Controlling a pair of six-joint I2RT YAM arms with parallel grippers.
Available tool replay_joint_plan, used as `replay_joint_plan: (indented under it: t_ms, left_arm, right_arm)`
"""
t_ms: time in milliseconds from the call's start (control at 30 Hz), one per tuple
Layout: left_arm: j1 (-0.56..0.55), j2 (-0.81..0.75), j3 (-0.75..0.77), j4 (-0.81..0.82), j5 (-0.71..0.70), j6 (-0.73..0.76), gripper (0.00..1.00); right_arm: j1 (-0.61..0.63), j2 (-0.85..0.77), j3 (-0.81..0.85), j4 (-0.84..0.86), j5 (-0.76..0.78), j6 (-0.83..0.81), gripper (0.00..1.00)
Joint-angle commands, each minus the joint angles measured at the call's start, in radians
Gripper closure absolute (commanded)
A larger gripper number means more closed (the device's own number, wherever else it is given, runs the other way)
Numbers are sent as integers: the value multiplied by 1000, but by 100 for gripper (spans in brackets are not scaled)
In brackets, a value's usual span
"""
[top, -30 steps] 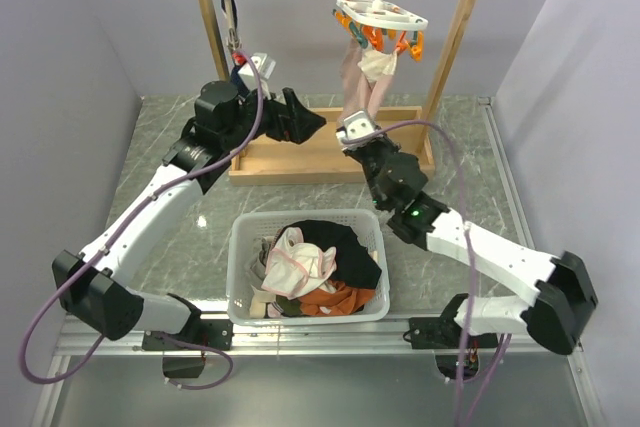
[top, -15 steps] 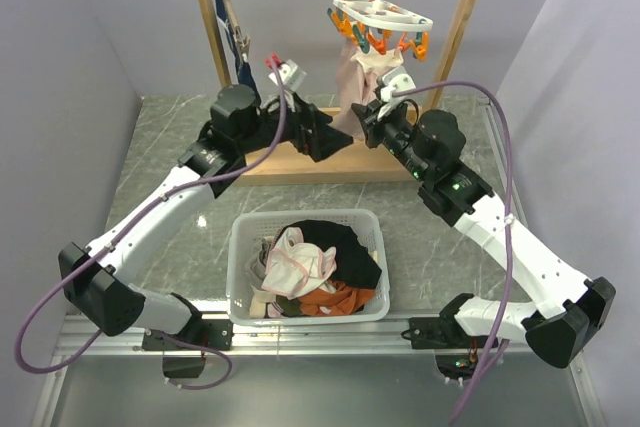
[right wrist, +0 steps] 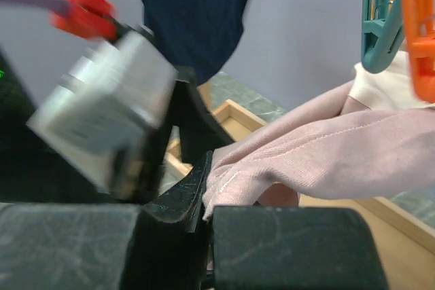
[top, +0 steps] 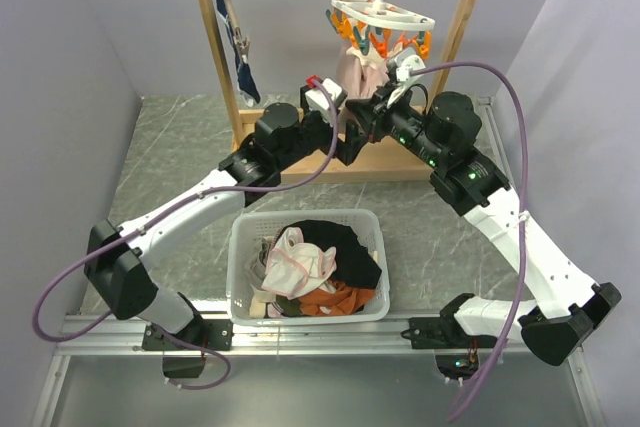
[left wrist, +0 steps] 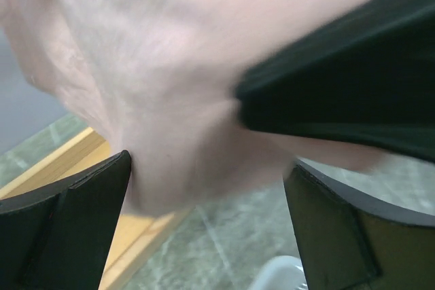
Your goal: Remove the underwear clipped to the hanger
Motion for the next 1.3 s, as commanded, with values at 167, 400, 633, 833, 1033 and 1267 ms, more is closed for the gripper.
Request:
replay_joint_plan:
  t_ms: [167,400,633,833,1033,1267]
  left_arm:
    - [-21,35,30,152,-208,127,3]
    - [-47,40,88,110,-168,107,53]
    - [-80,-24,-21,117,-196,32,100]
    - [-78,-83,-153,87,-253,14,100]
    - [-78,-109,-181,78,-282,12,100]
    - [-78,-113,-161,66,-282,28,100]
  right_arm:
    - [-1,20,134,-143,-81,77,100]
    - [-15,49,154,-208,-35,105,100]
    - [-38,60,162,-202,158,195,48]
    - [-149,-46,56,-39,133,342,16]
    - [-275,-109,5,64,-97,382,15]
    - [-398,-90,77,-64,-58,413,18]
